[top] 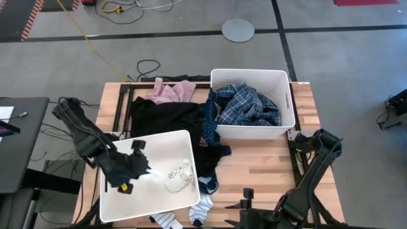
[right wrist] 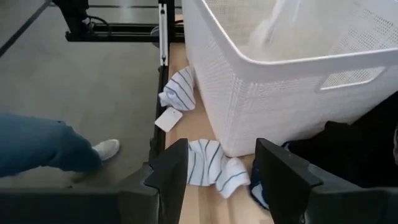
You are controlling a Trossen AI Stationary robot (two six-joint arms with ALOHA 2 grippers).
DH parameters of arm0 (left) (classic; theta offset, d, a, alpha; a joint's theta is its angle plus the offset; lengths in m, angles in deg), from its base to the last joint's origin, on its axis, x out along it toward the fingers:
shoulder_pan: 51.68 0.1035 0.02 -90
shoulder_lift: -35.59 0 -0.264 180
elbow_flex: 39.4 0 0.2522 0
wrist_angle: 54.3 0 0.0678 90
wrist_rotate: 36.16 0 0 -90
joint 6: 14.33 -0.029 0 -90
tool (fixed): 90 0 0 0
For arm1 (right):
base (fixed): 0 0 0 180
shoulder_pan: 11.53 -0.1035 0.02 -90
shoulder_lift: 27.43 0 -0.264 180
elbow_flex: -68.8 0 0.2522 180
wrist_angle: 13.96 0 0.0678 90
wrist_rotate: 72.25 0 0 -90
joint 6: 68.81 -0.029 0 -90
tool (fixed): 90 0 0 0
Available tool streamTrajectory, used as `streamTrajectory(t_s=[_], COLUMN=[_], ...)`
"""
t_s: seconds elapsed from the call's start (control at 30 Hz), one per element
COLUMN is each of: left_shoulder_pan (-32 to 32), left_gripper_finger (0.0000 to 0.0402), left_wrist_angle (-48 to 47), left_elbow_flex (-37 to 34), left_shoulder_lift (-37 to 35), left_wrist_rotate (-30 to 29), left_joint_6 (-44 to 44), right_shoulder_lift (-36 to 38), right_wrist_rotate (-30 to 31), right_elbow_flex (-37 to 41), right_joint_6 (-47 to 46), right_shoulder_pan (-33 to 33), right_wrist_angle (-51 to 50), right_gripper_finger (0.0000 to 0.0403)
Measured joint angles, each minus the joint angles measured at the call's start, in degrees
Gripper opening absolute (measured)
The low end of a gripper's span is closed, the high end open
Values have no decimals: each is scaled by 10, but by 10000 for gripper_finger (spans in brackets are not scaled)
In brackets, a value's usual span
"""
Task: Sort clothes
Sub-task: Put the white sock into the bottom laundry bin, then put the right striped sock into the bottom laundry bin
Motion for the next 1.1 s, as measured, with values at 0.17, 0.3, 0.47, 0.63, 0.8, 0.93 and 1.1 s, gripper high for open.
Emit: streamTrajectory(t_s=[0.17,0.3,0.47,0.63,0.8,0.93,1.1], left_shoulder_pan=[0,-4,-16,-37,-59,-76,-101], left_gripper_finger=[118,163,205,226,228,227,227], left_wrist_angle=[-12,-6,41,119,189,224,308], left_elbow_flex=[0,0,0,0,0,0,0], left_shoulder_lift=[26,33,33,31,31,31,41], left_wrist_rotate=[14,14,13,9,-25,-42,-43], left_joint_6=[17,20,17,-16,-60,-80,-132], right_shoulder_lift=[-9,-21,-41,-71,-108,-140,-169], right_wrist_rotate=[-12,-25,-41,-57,-75,-101,-110], right_elbow_flex=[0,0,0,0,0,0,0], right_joint_6=[-9,-11,-10,-10,-9,-9,-9], right_shoulder_pan=[-2,0,0,9,29,46,64], right_wrist_angle=[0,10,31,40,63,68,63], right_gripper_finger=[202,202,202,202,202,202,202])
